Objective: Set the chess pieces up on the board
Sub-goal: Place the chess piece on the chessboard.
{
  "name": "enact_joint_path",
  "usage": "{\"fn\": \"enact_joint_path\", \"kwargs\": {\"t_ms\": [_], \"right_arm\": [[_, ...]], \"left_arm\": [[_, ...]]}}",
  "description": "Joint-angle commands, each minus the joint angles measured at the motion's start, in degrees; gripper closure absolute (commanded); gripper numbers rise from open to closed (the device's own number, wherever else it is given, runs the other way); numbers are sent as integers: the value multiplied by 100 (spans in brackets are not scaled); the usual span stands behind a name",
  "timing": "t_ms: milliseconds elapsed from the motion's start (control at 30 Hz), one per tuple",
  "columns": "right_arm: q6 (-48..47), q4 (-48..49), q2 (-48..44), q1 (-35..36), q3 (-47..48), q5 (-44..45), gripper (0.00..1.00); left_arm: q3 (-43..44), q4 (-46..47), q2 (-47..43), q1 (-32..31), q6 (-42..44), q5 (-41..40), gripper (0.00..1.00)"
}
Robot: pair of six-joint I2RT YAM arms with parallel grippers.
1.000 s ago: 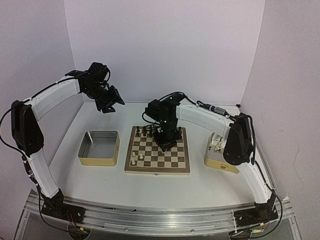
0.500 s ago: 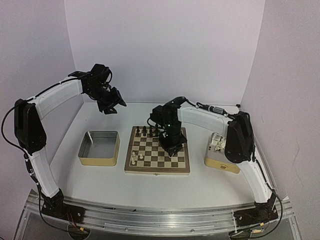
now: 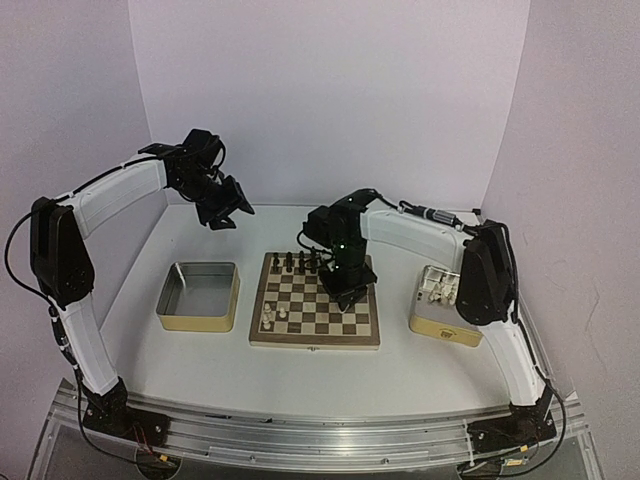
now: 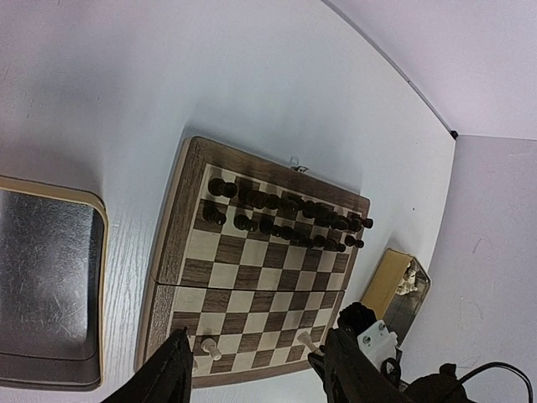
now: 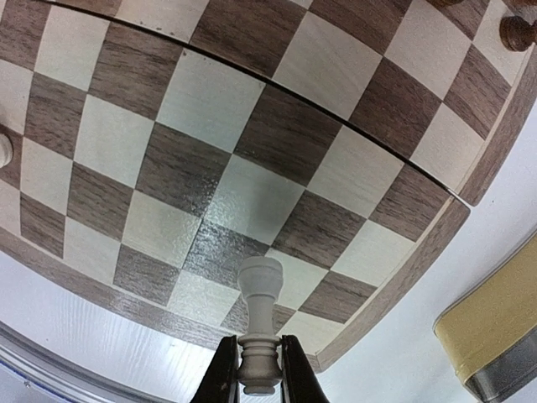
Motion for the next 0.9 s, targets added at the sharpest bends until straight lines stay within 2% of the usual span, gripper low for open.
{"fn": "enact_joint_path", "kwargs": {"t_ms": [0,300,667,867], "right_arm": [[-7,-2141,-611,-29,-120,-191,100],[-141,-2141,-525,-26,-166,-546,100],[-202,-2140,-289,-28,-207,-425,100],[-129,-2141,-14,-25,198,-146,100]], "left_arm": [[260,231,36,1,15,80,47],[208,269,32,3,0,133,47],[77,325,-49,3,-53,98,47],[80,362,-25,2,-77,107,47]]}}
